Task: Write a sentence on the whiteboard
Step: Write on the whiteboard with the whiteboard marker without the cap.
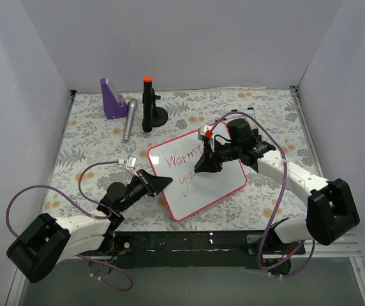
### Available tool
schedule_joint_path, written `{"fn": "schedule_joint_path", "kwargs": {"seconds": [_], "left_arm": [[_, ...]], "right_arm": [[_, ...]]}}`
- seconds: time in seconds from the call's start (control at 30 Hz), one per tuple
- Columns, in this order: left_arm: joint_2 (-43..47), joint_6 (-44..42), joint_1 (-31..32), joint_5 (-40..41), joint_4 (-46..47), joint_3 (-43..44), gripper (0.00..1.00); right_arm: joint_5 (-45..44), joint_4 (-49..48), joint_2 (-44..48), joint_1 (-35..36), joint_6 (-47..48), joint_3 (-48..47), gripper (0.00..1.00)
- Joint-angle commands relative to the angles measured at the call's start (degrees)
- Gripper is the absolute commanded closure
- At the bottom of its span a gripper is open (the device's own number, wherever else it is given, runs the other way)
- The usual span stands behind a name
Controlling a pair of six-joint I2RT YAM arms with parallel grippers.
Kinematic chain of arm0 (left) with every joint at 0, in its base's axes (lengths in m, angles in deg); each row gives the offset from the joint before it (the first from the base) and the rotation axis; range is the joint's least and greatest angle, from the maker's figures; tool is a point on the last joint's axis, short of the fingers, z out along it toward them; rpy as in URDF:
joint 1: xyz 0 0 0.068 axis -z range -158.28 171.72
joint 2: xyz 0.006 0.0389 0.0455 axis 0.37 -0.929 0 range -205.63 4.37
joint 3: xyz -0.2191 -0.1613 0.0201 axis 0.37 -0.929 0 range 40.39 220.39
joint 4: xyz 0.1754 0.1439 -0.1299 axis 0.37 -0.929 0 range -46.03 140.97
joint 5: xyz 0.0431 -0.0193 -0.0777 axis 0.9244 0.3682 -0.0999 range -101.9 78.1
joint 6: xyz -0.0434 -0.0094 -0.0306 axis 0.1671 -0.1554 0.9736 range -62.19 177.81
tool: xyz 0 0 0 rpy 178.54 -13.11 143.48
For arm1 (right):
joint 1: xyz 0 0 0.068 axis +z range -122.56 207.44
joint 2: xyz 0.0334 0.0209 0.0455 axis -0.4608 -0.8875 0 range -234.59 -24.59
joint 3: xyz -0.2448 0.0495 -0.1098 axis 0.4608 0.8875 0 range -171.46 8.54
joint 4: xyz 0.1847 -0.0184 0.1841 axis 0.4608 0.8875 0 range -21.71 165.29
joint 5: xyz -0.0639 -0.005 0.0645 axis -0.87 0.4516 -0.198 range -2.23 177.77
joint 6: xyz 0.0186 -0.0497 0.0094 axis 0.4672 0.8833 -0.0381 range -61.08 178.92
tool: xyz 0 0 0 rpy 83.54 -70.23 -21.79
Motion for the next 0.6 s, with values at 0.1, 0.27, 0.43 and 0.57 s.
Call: {"fn": "schedule_joint_path", "kwargs": {"seconds": [0.1,0.27,0.43,0.57], "left_arm": [[2.56,0.75,0.26,-0.66,10.24,-0.33,1.00],[2.30,0.75,0.26,-0.66,10.33,-0.25,1.00],[1.68,0.75,0.26,-0.92,10.86,-0.33,1.00],[1.77,0.75,0.26,-0.92,10.94,-0.51,1.00]], "right_arm": [[0.10,1.19,-1.68,1.83,1.15,-1.89,0.99],[-0.43,1.63,-2.47,1.83,0.88,-4.44,0.99],[-1.13,1.28,-2.73,1.83,0.35,-6.82,0.99],[-0.61,1.89,-2.56,1.74,0.44,-7.70,0.99]]}}
